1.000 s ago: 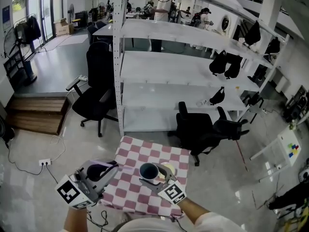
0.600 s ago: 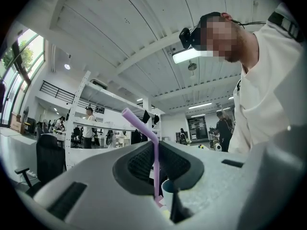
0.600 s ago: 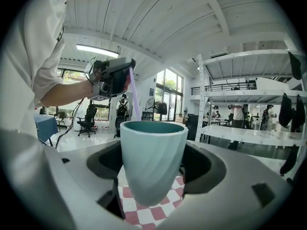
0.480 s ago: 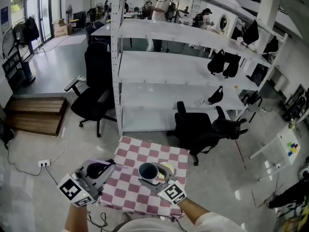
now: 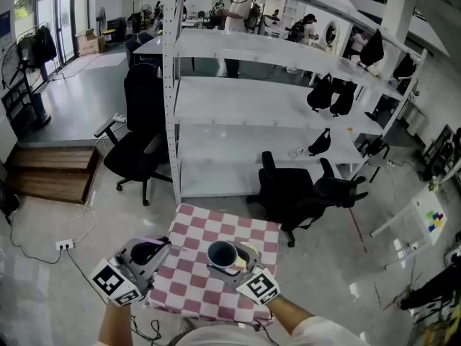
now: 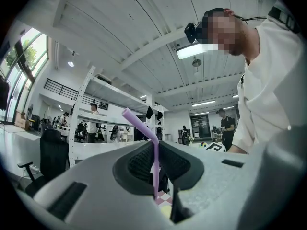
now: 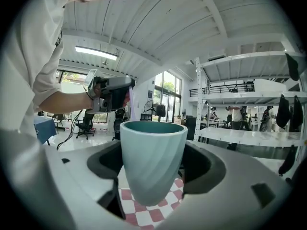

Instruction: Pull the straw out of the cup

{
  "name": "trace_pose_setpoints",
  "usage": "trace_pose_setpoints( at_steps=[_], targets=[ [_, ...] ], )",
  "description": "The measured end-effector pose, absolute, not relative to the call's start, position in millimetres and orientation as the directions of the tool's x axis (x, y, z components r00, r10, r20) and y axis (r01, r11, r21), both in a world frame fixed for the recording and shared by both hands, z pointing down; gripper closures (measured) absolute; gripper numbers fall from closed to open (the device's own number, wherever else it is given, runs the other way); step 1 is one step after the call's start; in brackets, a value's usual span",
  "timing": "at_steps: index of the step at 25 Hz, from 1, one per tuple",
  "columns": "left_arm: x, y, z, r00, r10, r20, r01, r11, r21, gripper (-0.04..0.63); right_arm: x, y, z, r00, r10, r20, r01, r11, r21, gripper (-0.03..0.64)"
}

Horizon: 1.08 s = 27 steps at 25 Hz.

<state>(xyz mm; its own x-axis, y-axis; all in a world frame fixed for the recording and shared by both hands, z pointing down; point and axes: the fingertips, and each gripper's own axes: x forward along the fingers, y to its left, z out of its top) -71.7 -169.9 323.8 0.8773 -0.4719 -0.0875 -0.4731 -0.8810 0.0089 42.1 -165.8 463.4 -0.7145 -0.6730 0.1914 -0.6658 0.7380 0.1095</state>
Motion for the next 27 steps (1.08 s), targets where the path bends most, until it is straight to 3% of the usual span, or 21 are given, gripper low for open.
trace_pose_setpoints(
  at_steps=[27],
  targets=[
    [-67.8,-167.2,344.6,0.869,-0.492,-0.057,-0.491,-0.87,0.028,0.565,46.9,-154.6,448.5,-0.72,-0.671,0.178,-0.659,0.741,0.124,0.242]
  ],
)
